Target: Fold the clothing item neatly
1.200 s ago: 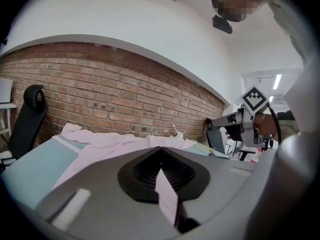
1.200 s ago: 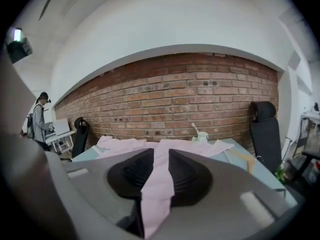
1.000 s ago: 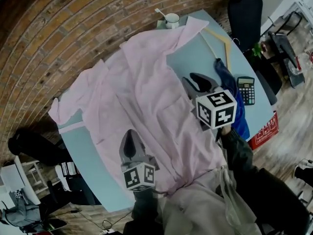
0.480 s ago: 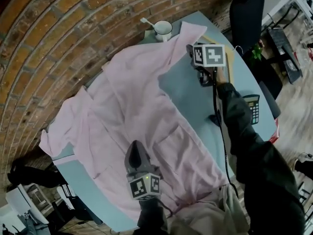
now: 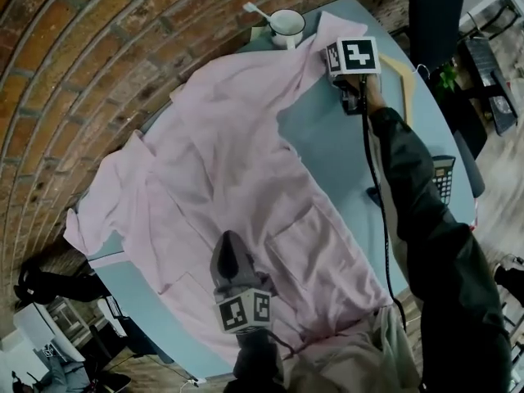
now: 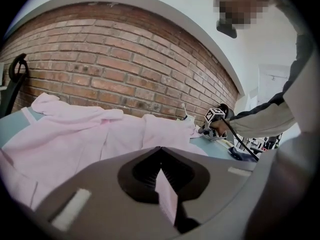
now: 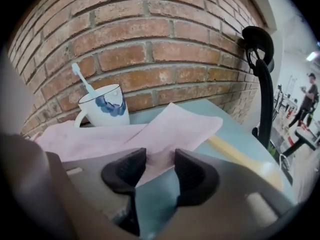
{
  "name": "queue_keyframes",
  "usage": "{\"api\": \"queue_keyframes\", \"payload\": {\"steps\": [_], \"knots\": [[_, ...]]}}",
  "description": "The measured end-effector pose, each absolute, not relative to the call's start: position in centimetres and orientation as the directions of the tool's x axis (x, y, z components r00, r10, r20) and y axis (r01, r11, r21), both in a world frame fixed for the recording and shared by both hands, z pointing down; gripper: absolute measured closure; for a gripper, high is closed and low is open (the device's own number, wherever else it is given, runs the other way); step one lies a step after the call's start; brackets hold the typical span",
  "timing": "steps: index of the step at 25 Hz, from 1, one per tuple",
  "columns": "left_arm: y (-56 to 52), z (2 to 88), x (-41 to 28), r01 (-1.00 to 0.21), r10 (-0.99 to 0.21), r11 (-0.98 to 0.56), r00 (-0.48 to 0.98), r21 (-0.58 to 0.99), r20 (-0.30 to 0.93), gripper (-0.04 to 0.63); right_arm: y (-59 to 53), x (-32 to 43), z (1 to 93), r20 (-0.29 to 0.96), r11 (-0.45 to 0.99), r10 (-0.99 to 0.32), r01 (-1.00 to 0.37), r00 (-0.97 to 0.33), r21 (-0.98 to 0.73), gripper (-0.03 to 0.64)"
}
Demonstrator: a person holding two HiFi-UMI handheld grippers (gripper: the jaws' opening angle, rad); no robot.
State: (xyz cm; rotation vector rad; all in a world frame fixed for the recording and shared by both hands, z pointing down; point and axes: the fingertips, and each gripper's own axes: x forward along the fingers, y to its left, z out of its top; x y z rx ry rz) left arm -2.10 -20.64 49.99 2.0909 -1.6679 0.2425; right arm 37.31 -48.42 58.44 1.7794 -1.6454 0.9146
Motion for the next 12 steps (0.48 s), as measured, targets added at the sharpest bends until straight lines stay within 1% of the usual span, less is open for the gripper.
{"api": "queue_keyframes", "payload": {"steps": [1, 2, 3, 4, 6, 7, 9, 10, 12], "knots": [[-20.7, 50.0, -2.3, -0.957, -0.878, -0.165, 0.252, 0.237, 0.406, 0.588, -48.5, 37.2, 58.4, 0.776, -0.101, -0.630, -0.994, 0.028, -0.046, 0.437], [-20.7, 50.0, -2.5, -0.958, -0.881, -0.165, 0.251, 0.236, 0.402, 0.588, -48.7, 37.0, 58.4, 0.774, -0.081, -0.633, -0.996, 0.027, -0.032, 0.466], [-20.7, 50.0, -2.8, -0.958, -0.884, -0.164, 0.249, 0.236, 0.396, 0.588, -48.9, 36.5, 58.3, 0.772, -0.050, -0.636, -0.999, 0.020, -0.015, 0.547], [-20.7, 50.0, -3.1, -0.958, -0.888, -0.159, 0.244, 0.237, 0.390, 0.588, -49.1, 35.9, 58.1, 0.765, -0.018, -0.644, -1.000, 0.011, -0.001, 0.564], [-20.6, 49.9, -3.5, -0.958, -0.892, -0.142, 0.232, 0.249, 0.387, 0.588, -49.0, 35.0, 56.6, 0.713, 0.006, -0.701, -1.000, -0.001, 0.005, 0.569], [-20.5, 49.9, -3.7, -0.956, -0.894, -0.136, 0.231, 0.258, 0.384, 0.588, -48.5, 34.8, 55.2, 0.663, 0.006, -0.748, -1.000, 0.000, 0.007, 0.570], [-20.3, 49.8, -3.9, -0.952, -0.895, -0.134, 0.236, 0.276, 0.378, 0.588, -46.9, 33.9, 51.2, 0.516, 0.044, -0.857, -0.997, -0.006, 0.061, 0.571], [-20.4, 49.7, -4.0, -0.950, -0.895, -0.135, 0.239, 0.282, 0.376, 0.588, -45.9, 33.0, 48.7, 0.424, 0.085, -0.905, -0.988, -0.022, 0.130, 0.571], [-20.4, 49.4, -4.3, -0.946, -0.897, -0.140, 0.246, 0.291, 0.367, 0.588, -43.0, 29.8, 43.6, 0.238, 0.170, -0.967, -0.926, -0.091, 0.336, 0.571]]}}
